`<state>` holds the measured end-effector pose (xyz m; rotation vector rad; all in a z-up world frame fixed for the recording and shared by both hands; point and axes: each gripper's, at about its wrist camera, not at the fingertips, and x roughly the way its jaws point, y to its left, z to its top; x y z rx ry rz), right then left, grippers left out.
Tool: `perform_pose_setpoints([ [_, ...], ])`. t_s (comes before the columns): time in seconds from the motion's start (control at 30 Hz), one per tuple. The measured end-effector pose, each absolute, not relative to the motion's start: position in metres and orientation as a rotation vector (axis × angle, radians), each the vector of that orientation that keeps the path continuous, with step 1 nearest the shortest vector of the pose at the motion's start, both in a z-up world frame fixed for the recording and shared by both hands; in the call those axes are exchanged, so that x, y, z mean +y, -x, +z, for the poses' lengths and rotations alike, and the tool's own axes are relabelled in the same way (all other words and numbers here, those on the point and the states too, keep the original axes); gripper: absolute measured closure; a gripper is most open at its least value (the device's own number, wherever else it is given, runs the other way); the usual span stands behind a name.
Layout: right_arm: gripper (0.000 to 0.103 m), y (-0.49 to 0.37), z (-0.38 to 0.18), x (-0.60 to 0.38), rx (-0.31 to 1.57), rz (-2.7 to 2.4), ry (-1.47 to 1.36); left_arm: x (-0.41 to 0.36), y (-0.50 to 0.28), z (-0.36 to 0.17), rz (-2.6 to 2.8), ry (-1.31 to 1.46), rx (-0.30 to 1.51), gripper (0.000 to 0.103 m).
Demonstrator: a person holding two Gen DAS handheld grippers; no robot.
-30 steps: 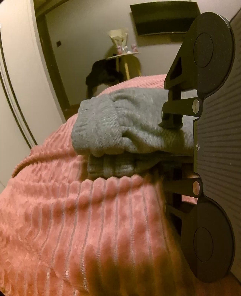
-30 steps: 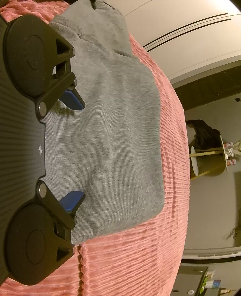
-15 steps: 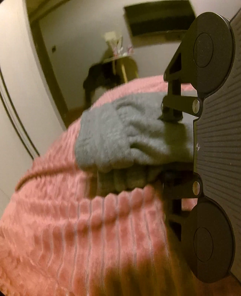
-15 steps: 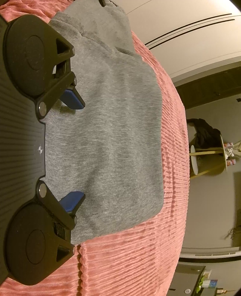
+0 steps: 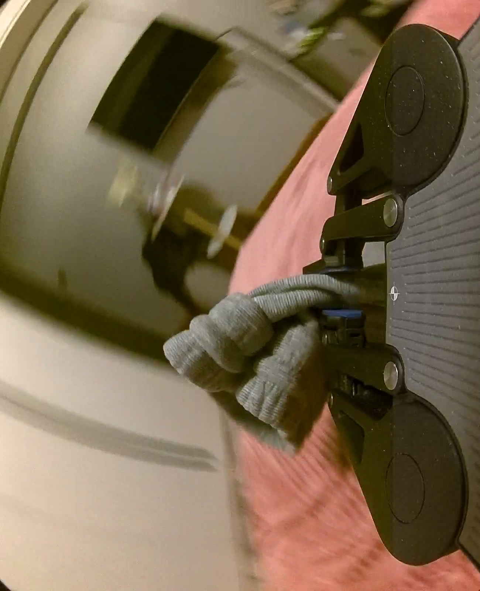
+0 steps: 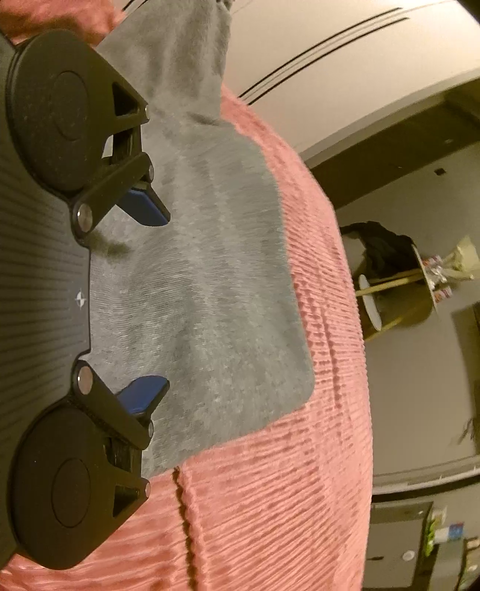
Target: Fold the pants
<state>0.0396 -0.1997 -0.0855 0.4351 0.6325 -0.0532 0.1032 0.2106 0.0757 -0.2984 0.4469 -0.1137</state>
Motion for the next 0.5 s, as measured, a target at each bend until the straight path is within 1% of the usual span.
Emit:
perform_pose_setpoints([
  [0.1,0.014,-0.033,-0.083,-0.208,0.608,-0.052,-0.483,0.154,-0.086,0.090,-0.227,0.155,0.418,0.084],
  [0.17,0.014,-0.030,-0.081,-0.213,0.591,-0.050,-0.513,0.117,-0.078,0.090,-0.307,0.068,0.421,0.084],
  [0.27,0.014,-0.025,-0.080,-0.219,0.578,-0.043,-0.555,0.067,-0.069,0.077,-0.396,-0.044,0.466,0.083],
  [0.33,0.014,-0.022,-0.079,-0.224,0.569,-0.040,-0.583,0.037,-0.063,0.061,-0.434,-0.121,0.511,0.080],
  [0.37,0.014,-0.021,-0.079,-0.227,0.565,-0.034,-0.606,0.023,-0.062,0.051,-0.456,-0.158,0.545,0.073],
  [0.43,0.014,-0.019,-0.080,-0.232,0.562,-0.028,-0.646,0.005,-0.055,0.034,-0.478,-0.193,0.588,0.048],
  [0.47,0.014,-0.019,-0.081,-0.234,0.563,-0.022,-0.665,-0.001,-0.051,0.029,-0.480,-0.208,0.606,0.024],
  [0.5,0.014,-0.019,-0.082,-0.235,0.565,-0.012,-0.680,-0.005,-0.048,0.025,-0.471,-0.222,0.613,0.013],
])
